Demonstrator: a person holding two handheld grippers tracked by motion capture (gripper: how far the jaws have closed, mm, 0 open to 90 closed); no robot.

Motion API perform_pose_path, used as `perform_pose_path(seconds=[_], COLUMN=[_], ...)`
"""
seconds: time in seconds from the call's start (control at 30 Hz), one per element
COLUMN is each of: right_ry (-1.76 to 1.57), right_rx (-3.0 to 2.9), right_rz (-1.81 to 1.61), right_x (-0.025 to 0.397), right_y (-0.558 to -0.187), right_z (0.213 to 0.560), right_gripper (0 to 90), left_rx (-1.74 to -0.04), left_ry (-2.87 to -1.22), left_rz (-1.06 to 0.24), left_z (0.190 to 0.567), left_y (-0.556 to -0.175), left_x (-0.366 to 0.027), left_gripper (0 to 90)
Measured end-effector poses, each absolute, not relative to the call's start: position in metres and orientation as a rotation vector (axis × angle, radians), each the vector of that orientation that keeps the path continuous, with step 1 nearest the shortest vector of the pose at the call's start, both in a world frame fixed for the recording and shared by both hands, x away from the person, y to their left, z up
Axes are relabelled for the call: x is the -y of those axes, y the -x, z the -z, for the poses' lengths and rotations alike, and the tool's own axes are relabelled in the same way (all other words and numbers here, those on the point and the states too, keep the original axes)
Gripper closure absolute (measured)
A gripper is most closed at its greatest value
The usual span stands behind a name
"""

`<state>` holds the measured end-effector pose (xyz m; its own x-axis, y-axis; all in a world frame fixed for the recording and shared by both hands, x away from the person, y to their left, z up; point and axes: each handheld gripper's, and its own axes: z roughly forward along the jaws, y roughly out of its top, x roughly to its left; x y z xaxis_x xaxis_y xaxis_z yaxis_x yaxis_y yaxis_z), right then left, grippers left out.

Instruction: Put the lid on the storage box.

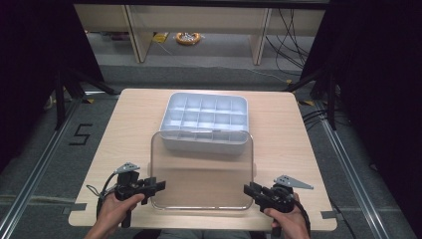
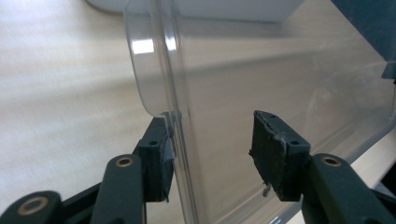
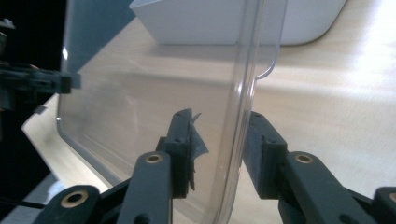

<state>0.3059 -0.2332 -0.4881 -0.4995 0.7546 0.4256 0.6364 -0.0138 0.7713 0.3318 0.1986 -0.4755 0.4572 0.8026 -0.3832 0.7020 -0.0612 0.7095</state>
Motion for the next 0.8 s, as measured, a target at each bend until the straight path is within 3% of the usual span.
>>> perform_pose_path(seconds=[0.8], right_ry=[-1.489], right_rx=[-1.973], right_rz=[-1.508], right_x=[0.223], right_y=[-0.397], right_z=[0.435], right_gripper=[64.9], left_rx=[-1.308], left_ry=[-1.721], left_rz=[-0.267], left_z=[0.415], left_y=[-0.418], left_x=[-0.19], left_gripper=[50.8])
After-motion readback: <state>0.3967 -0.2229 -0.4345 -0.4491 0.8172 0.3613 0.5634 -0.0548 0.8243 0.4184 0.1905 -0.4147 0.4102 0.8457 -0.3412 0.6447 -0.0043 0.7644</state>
